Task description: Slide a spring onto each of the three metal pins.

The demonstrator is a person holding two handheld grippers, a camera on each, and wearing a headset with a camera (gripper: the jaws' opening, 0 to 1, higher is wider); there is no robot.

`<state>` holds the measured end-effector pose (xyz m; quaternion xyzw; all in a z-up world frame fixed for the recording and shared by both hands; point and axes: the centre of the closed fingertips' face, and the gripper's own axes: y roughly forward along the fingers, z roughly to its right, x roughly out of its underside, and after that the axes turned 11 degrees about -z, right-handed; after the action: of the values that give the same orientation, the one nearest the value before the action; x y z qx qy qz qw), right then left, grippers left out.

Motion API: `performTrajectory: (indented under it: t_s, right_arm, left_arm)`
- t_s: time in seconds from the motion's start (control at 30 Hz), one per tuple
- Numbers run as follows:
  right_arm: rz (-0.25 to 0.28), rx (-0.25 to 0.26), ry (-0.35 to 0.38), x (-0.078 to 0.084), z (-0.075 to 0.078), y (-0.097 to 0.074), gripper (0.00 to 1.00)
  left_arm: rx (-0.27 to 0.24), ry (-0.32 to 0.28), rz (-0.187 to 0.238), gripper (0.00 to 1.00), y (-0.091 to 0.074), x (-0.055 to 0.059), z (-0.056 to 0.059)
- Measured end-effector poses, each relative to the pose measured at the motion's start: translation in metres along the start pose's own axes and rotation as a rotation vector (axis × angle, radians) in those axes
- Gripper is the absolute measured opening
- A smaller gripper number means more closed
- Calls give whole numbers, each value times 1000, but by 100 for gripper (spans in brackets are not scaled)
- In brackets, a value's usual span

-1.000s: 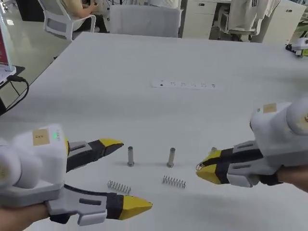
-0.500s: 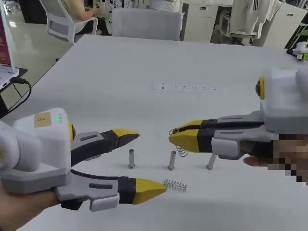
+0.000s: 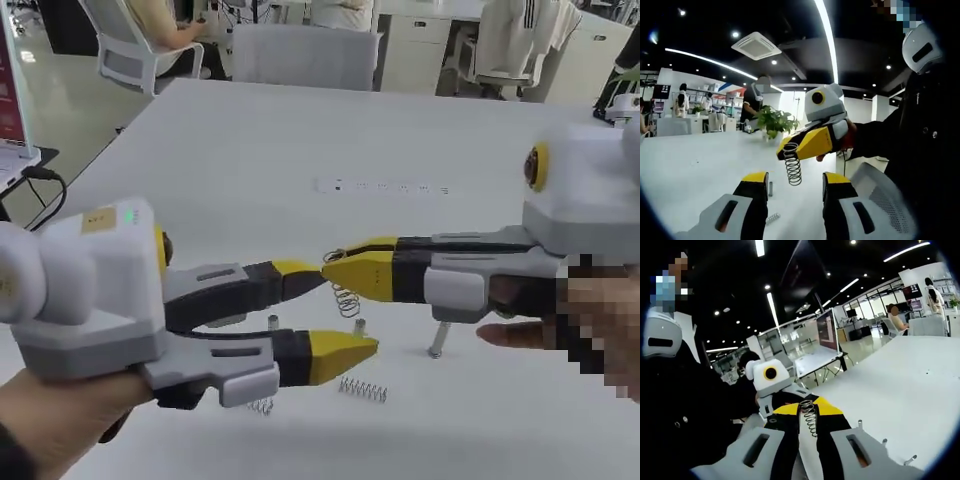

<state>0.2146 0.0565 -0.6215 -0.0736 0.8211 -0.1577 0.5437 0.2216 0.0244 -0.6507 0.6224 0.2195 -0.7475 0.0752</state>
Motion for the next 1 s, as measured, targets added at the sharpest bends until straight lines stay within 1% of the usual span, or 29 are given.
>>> performTrajectory:
  t_s: [0.07, 0.17, 0.3, 0.4, 0.5, 0.57, 0.7, 0.8, 0.87, 1.0]
  right_arm:
    - [7, -2, 2, -1, -1, 1, 10]
    - [17, -22, 7, -3, -6, 2, 10]
    - [18, -25, 3, -3, -7, 4, 10]
    - [23, -30, 2, -3, -8, 4, 10]
    - [27, -39, 8, -3, -9, 4, 10]
    - [31, -40, 11, -3, -9, 3, 10]
    - [32, -41, 16, -2, -8, 2, 10]
    - [23, -40, 13, 1, -8, 1, 10]
    - [3, -37, 7, 4, -7, 0, 10]
    - [-63, -30, -17, 14, -7, -3, 10]
  left_arm:
    - [0, -1, 0, 33, 1, -1, 1]
    - [12, -3, 9, 27, 2, -3, 4]
    - [13, 11, 18, 16, 2, -5, 6]
    - [12, 16, 20, 13, 2, -6, 7]
    - [15, 22, 23, 6, 3, -8, 8]
    - [12, 30, 22, 5, 3, -8, 7]
    - [11, 28, 16, 5, 4, -7, 7]
    - [11, 39, -4, 4, 5, -3, 7]
    - [11, 53, -25, 4, 6, 1, 7]
    - [19, 109, -80, 3, 9, 10, 11]
